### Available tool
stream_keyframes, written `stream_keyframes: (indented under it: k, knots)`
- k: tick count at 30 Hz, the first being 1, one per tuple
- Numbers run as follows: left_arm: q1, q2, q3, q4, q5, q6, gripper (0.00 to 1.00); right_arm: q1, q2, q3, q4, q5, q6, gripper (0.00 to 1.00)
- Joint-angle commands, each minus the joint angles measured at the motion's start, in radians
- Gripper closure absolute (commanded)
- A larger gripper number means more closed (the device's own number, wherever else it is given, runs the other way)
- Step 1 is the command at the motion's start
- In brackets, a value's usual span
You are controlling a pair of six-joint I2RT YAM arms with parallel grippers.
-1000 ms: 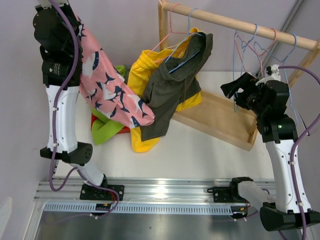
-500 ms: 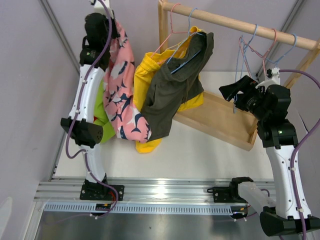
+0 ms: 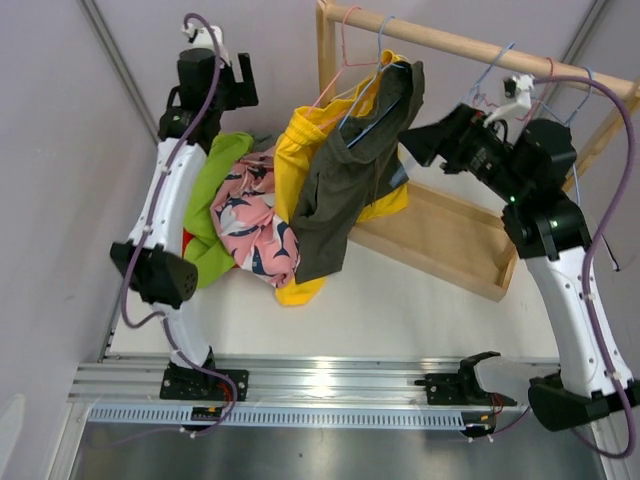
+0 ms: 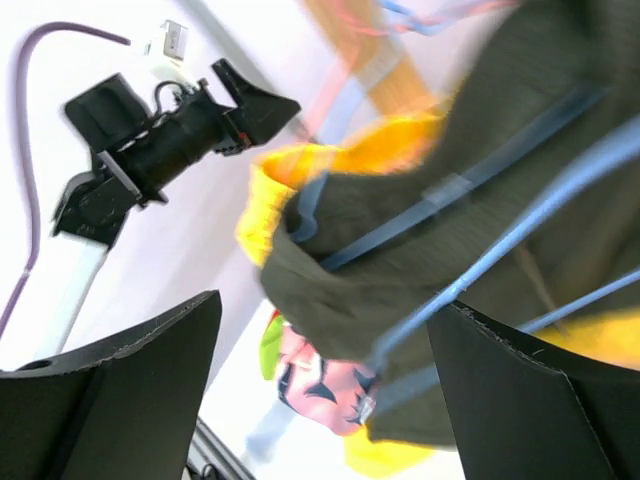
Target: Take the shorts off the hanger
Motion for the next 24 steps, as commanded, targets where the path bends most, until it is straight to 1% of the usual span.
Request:
stream_keyframes:
  k: [1, 2, 3, 5, 6, 7, 8, 9, 10, 11, 12, 13, 15, 17, 19, 20, 21, 23, 24]
  knots:
    - [-0.014, -0.262, -0.066, -0.014, 0.007, -0.043, 0.01, 0.087, 0.11, 0.169, 0.034, 0.044, -0.048, 0.1]
    - [-0.026, -0.297, -0.088, -0.022, 0.002, -0.041, 0.01, 0.101, 0.139, 0.197, 0.036, 0.051, -0.049, 0.1]
    - [-0.036, -0.378, -0.16, -0.017, -0.004, -0.041, 0.01, 0.124, 0.19, 0.222, 0.039, 0.06, -0.049, 0.1]
    - [-0.071, -0.467, -0.336, 0.009, -0.007, -0.016, 0.01, 0.14, 0.235, 0.285, 0.048, 0.08, -0.053, 0.1]
    - [-0.083, -0.562, -0.385, 0.041, -0.014, -0.006, 0.01, 0.147, 0.276, 0.303, 0.053, 0.087, -0.053, 0.11]
    - [-0.094, -0.608, -0.541, 0.056, -0.015, 0.001, 0.01, 0.15, 0.296, 0.335, 0.054, 0.096, -0.05, 0.11]
    - [-0.109, -0.656, -0.592, 0.075, -0.008, -0.002, 0.01, 0.153, 0.316, 0.352, 0.057, 0.099, -0.049, 0.11]
    - [-0.114, -0.744, -0.642, 0.105, 0.005, 0.0, 0.01, 0.157, 0.351, 0.369, 0.059, 0.102, -0.048, 0.11]
    - [-0.115, -0.785, -0.685, 0.119, 0.025, 0.0, 0.01, 0.161, 0.367, 0.386, 0.057, 0.108, -0.046, 0.11]
    - [-0.115, -0.823, -0.817, 0.136, 0.036, 0.0, 0.01, 0.163, 0.382, 0.43, 0.038, 0.117, -0.042, 0.12]
    - [-0.115, -0.858, -0.856, 0.17, 0.042, 0.005, 0.01, 0.164, 0.397, 0.462, 0.01, 0.123, -0.04, 0.12]
    - [-0.115, -0.922, -0.927, 0.188, 0.041, 0.005, 0.01, 0.166, 0.422, 0.495, -0.052, 0.132, -0.039, 0.12]
    - [-0.117, -0.978, -1.046, 0.248, 0.035, -0.002, 0.01, 0.166, 0.42, 0.529, -0.107, 0.127, -0.033, 0.12]
    - [-0.126, -1.029, -1.082, 0.276, 0.039, -0.006, 0.01, 0.172, 0.369, 0.503, -0.17, 0.145, -0.031, 0.12]
    - [-0.134, -1.041, -1.114, 0.299, 0.047, -0.003, 0.01, 0.173, 0.3, 0.383, -0.193, 0.175, -0.025, 0.12]
    - [-0.14, -1.038, -1.114, 0.302, 0.044, -0.006, 0.01, 0.173, 0.22, 0.34, -0.208, 0.197, -0.023, 0.11]
    - [-0.14, -1.032, -1.107, 0.297, 0.045, -0.008, 0.01, 0.173, 0.182, 0.281, -0.231, 0.255, -0.028, 0.11]
    - [-0.14, -1.006, -1.092, 0.288, 0.047, -0.02, 0.01, 0.173, 0.088, 0.257, -0.35, 0.332, -0.046, 0.1]
    - [-0.14, -0.997, -1.085, 0.278, 0.056, -0.023, 0.01, 0.173, 0.063, 0.257, -0.398, 0.428, -0.052, 0.1]
